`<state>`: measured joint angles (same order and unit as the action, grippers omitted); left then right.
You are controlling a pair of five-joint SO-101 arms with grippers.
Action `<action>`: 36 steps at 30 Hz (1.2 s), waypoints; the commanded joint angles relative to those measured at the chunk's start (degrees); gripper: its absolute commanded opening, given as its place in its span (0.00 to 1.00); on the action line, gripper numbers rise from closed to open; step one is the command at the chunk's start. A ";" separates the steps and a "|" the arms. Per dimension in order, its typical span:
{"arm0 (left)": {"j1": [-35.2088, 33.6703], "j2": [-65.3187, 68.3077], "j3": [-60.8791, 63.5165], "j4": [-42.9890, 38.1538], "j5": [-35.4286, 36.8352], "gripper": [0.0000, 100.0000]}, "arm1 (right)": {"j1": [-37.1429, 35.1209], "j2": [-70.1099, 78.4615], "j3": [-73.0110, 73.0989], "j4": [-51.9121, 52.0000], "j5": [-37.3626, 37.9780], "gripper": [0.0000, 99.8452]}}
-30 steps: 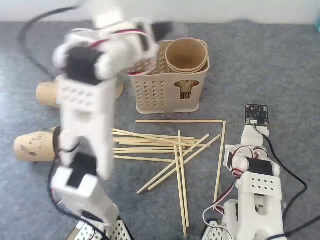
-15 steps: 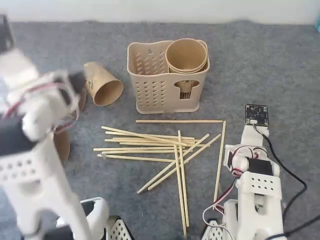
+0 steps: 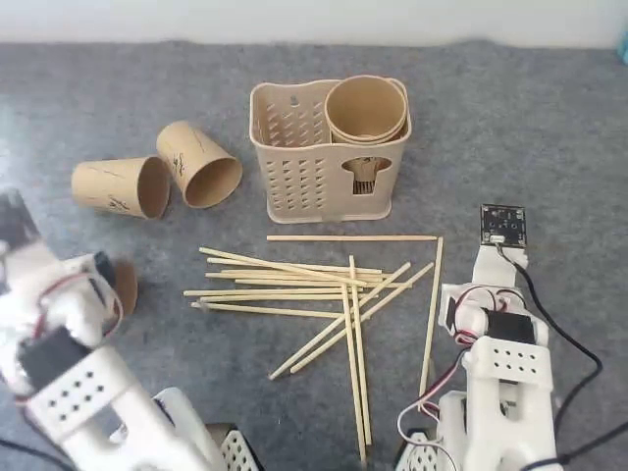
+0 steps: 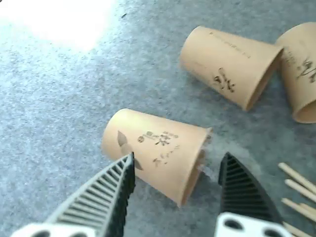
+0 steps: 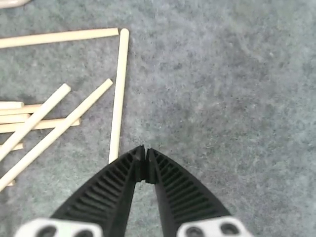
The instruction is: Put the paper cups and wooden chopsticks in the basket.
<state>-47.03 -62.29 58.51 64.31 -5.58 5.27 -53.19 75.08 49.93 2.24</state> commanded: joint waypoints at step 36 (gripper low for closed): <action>-1.32 12.75 15.69 -31.30 -4.22 0.22 | -0.40 -1.80 -0.09 0.57 1.05 0.01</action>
<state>-49.05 -51.56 78.99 34.59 -10.95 5.19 -53.19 75.08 50.11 2.24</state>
